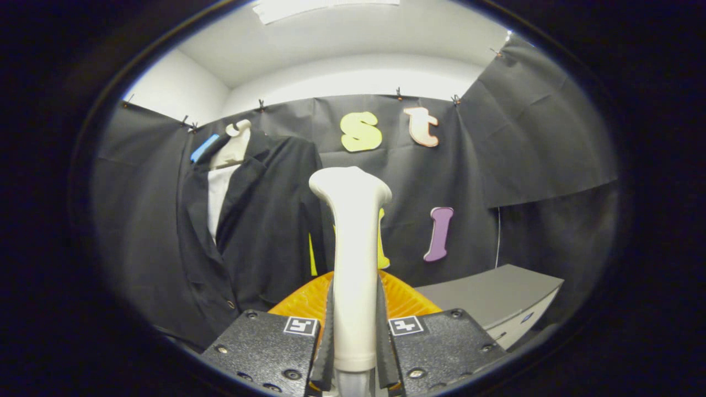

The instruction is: Iron the clothes twice with a garment steamer, once on the left side and once on the right side.

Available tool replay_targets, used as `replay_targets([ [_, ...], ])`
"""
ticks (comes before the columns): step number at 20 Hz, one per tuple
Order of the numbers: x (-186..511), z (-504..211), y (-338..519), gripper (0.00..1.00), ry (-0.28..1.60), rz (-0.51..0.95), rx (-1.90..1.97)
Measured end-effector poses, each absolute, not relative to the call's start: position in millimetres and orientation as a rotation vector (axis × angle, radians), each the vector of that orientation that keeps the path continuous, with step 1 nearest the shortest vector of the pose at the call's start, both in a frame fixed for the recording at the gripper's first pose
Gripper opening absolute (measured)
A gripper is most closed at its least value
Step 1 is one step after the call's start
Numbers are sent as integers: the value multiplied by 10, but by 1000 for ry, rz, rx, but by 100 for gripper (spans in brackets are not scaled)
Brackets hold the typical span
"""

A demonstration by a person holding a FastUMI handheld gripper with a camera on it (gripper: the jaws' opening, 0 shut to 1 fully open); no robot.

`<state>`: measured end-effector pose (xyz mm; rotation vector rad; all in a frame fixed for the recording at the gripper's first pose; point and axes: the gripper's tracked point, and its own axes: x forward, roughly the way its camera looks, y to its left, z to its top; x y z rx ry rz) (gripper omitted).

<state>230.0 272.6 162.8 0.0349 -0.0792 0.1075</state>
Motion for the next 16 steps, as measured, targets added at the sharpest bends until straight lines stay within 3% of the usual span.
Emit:
replay_targets([
  [10, 2361, 2187, 3629, 34, -290, 198, -26],
  [16, 2591, 2531, 3913, 34, -345, 169, -62],
])
